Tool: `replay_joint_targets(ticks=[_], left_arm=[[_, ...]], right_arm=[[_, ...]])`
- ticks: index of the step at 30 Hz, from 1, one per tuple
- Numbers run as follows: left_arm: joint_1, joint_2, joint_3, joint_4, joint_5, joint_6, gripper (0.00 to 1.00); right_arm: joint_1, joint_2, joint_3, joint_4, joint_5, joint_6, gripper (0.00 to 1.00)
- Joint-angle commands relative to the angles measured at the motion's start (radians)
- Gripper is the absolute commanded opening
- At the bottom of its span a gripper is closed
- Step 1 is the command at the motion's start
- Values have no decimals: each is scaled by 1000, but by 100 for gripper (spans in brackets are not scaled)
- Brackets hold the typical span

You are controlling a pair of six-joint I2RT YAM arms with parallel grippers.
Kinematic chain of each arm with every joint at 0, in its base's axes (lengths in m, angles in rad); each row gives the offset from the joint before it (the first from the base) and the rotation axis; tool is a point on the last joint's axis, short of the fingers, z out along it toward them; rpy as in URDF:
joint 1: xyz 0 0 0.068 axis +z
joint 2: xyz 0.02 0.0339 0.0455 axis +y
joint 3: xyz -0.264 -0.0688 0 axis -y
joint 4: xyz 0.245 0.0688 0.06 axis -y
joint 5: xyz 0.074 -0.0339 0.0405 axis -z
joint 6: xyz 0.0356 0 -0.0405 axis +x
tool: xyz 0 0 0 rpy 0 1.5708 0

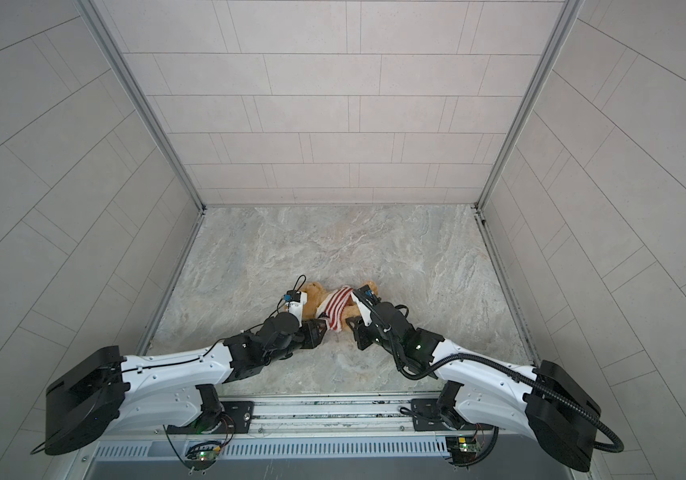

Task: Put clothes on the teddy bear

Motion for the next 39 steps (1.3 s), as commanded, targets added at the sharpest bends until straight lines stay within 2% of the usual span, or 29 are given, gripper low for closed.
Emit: replay_joint_targets(ticks=[1, 4, 8, 14, 17, 29, 34, 35, 36, 39], left_arm=[[10, 29, 44, 66, 19, 13, 41], [31, 62, 66, 33, 21, 30, 41], [83, 112, 90, 15, 27, 75, 33], [106, 192, 108, 74, 44, 113, 11], [107, 211, 106, 106, 64, 112, 1], [106, 97, 2, 96, 84, 118, 0], [104, 21, -52, 95, 86, 99, 0], [100, 5, -60, 96, 87, 94, 0], [92, -8, -65, 97, 86, 86, 0], [54, -23, -65, 123, 93, 51, 0]], right_arm=[[15, 0, -1, 81, -14, 31, 0], [15, -5, -17, 127, -28, 53, 0], [15, -8, -23, 160, -48, 69, 0], [11, -30, -68, 195, -42, 88, 0], [3, -51, -62, 141, -38, 77, 0], [-142, -260, -94, -98, -45, 21, 0], [-167, -304, -87, -170, -38, -11, 0], [-170, -305, -89, -172, -36, -13, 2], [-171, -302, -88, -173, -41, -15, 8], [-169, -291, -42, -222, -81, -45, 34]])
